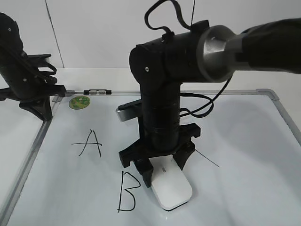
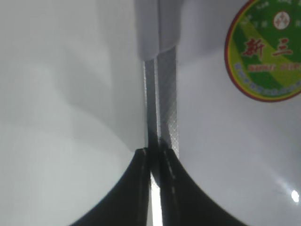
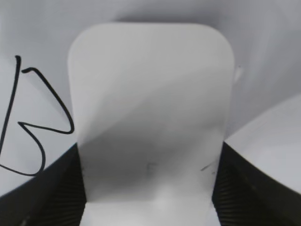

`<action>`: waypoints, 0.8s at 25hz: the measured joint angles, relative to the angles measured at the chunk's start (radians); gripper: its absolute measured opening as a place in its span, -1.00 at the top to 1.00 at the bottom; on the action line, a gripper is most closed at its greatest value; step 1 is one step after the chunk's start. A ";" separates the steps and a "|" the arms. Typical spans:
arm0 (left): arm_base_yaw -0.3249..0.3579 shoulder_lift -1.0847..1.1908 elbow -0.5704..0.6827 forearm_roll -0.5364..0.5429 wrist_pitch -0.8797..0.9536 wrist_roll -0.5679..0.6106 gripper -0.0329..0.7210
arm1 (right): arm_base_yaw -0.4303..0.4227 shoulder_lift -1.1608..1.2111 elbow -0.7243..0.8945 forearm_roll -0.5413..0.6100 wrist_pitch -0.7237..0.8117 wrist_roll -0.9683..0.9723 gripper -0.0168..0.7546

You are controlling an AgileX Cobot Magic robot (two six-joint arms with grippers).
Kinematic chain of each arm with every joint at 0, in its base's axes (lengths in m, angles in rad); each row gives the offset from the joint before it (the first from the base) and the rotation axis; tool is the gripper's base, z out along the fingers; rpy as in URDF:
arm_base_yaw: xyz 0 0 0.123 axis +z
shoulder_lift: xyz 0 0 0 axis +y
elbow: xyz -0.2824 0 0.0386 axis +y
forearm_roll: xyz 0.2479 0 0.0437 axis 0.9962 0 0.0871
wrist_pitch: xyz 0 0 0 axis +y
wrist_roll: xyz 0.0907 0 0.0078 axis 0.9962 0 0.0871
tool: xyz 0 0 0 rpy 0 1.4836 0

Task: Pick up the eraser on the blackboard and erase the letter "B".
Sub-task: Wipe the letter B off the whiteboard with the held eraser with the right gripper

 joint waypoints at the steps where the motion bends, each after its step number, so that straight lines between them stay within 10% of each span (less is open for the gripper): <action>1: 0.000 0.000 0.000 0.000 0.000 0.000 0.87 | 0.007 0.009 -0.014 -0.004 0.014 0.003 -0.47; 20: 0.000 0.000 -0.001 0.006 0.008 0.000 0.87 | 0.312 0.034 -0.065 -0.013 -0.038 -0.024 -0.47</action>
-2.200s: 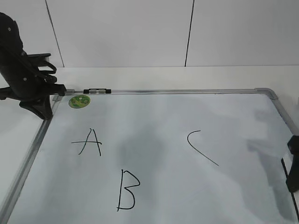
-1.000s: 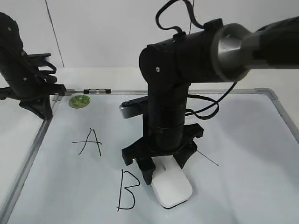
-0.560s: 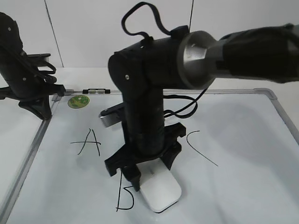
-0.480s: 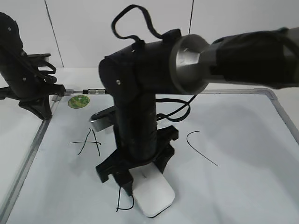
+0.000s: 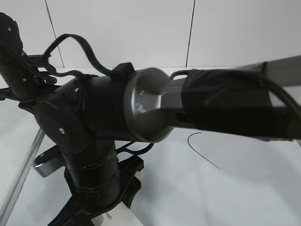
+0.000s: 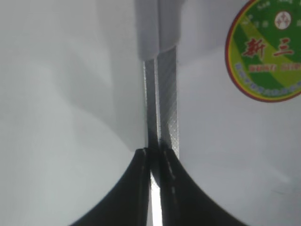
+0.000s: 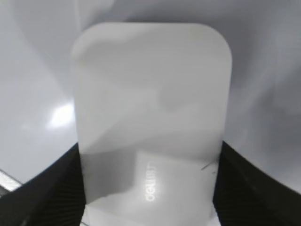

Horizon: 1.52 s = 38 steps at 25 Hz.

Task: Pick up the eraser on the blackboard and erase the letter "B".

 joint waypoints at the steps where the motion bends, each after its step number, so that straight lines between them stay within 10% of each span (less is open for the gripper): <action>1: 0.000 0.000 0.000 0.000 0.002 0.000 0.87 | 0.002 0.000 0.000 0.000 0.000 0.000 -0.47; 23: 0.000 0.000 -0.002 0.000 0.002 0.000 0.87 | -0.320 0.000 -0.002 -0.095 0.018 0.058 -0.47; 38: 0.000 0.000 -0.002 0.001 0.006 0.000 0.87 | -0.110 0.000 -0.004 -0.068 0.021 0.026 -0.47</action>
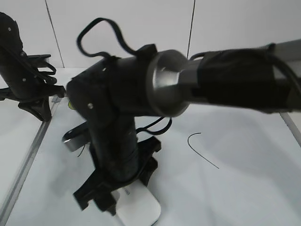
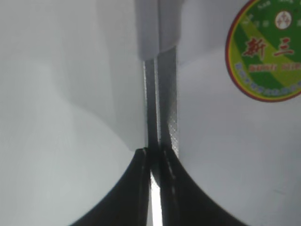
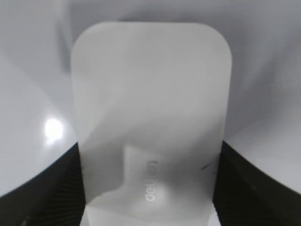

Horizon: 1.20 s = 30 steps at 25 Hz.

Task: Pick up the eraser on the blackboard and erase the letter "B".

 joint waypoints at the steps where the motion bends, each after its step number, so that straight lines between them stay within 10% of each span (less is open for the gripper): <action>1: 0.000 0.000 0.000 0.000 0.002 0.000 0.87 | 0.026 0.002 0.000 0.011 0.000 -0.007 -0.47; 12: 0.000 0.000 -0.001 0.002 0.011 0.000 0.87 | 0.139 0.002 0.000 0.029 -0.008 -0.024 -0.47; 30: 0.000 0.000 -0.001 0.002 0.012 0.000 0.87 | -0.171 0.004 -0.013 -0.013 0.001 0.009 -0.47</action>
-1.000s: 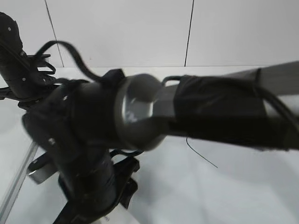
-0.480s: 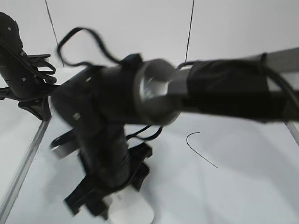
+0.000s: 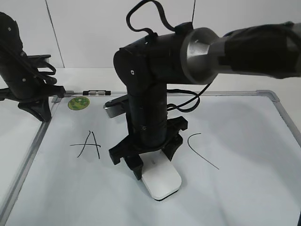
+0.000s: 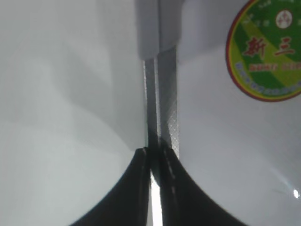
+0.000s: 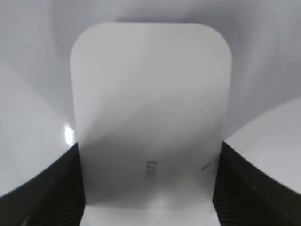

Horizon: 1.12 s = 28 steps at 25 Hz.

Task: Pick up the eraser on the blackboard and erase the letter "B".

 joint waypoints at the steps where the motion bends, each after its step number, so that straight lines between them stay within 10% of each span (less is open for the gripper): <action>1: 0.000 0.000 0.000 0.000 0.000 0.000 0.87 | 0.000 0.002 -0.007 0.000 0.006 0.000 -0.47; 16: 0.000 0.000 0.000 0.002 0.006 0.000 0.87 | -0.034 -0.186 -0.048 -0.073 0.007 0.033 -0.47; 28: 0.000 0.000 0.000 0.004 0.012 0.000 0.87 | -0.283 -0.353 -0.003 -0.035 0.011 0.029 -0.47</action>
